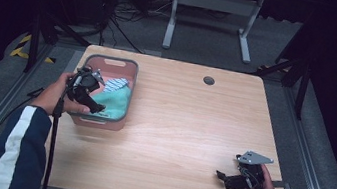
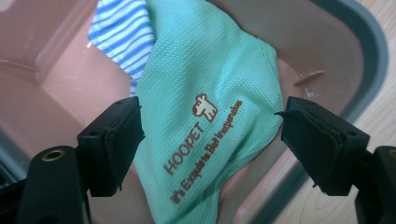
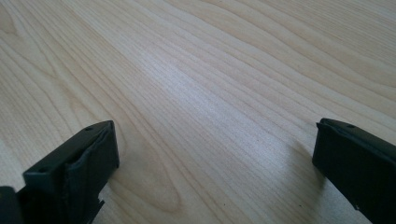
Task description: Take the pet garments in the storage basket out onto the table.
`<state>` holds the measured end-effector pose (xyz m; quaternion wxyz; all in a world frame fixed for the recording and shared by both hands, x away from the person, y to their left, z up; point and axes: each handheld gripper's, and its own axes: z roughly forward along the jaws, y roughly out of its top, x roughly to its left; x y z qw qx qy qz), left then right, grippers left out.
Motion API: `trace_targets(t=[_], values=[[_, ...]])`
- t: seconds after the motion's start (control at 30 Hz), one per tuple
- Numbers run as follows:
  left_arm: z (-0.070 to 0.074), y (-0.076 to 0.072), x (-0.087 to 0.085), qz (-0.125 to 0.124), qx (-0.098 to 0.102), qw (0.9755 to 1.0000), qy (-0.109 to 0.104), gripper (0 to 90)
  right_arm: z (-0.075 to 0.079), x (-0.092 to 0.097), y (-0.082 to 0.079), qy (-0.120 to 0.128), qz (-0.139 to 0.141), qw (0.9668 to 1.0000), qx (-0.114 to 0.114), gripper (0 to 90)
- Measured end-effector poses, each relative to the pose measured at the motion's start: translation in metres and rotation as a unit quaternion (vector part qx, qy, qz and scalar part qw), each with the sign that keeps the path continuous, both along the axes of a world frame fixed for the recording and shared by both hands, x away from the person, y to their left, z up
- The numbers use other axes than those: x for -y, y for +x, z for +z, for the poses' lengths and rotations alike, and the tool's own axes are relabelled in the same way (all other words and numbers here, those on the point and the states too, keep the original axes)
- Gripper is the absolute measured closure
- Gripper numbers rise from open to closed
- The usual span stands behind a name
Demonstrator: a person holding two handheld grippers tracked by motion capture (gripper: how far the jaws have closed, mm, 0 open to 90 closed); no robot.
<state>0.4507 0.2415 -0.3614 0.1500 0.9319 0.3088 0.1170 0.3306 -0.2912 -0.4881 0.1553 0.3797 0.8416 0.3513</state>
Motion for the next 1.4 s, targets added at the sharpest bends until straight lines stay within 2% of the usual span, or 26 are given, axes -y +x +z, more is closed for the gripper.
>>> trace_targets(t=[0.27,0.43,0.6,0.67,0.77,0.97,1.0,1.2,1.27,1.4], values=[[-0.011,0.016,0.013,-0.005,-0.019,0.9997,0.016,21.7,0.000,0.000,0.000,0.000,0.000,1.0000,0.000,0.6],[-0.022,0.030,0.022,0.004,-0.035,0.9991,0.022,21.7,0.000,0.000,0.000,0.000,0.000,1.0000,0.000,0.6],[-0.031,0.042,0.025,0.012,-0.053,0.9981,0.030,21.1,0.000,0.000,0.000,0.000,0.000,1.0000,0.000,0.6],[-0.034,0.044,0.025,0.018,-0.050,0.9981,0.030,20.9,0.000,0.000,0.000,0.000,0.000,1.0000,0.000,0.6],[-0.041,0.051,0.025,0.022,-0.065,0.9968,0.041,20.1,0.000,0.000,0.000,0.000,0.000,1.0000,0.000,0.6],[-0.050,0.057,0.026,0.026,-0.072,0.9959,0.049,20.9,0.000,0.000,0.000,0.000,0.000,1.0000,0.000,0.6],[-0.051,0.058,0.026,0.028,-0.079,0.9950,0.053,20.9,0.000,0.000,0.000,0.000,0.000,1.0000,0.000,0.6],[-0.062,0.063,0.025,0.040,-0.094,0.9915,0.080,21.7,0.000,0.000,0.000,0.000,0.000,1.0000,0.000,0.6],[-0.065,0.064,0.025,0.044,-0.101,0.9907,0.080,21.7,0.000,0.000,0.000,0.000,0.000,1.0000,0.000,0.6],[-0.070,0.066,0.028,0.044,-0.111,0.9885,0.092,23.3,0.000,0.000,0.000,0.000,0.000,1.0000,0.000,0.6]])
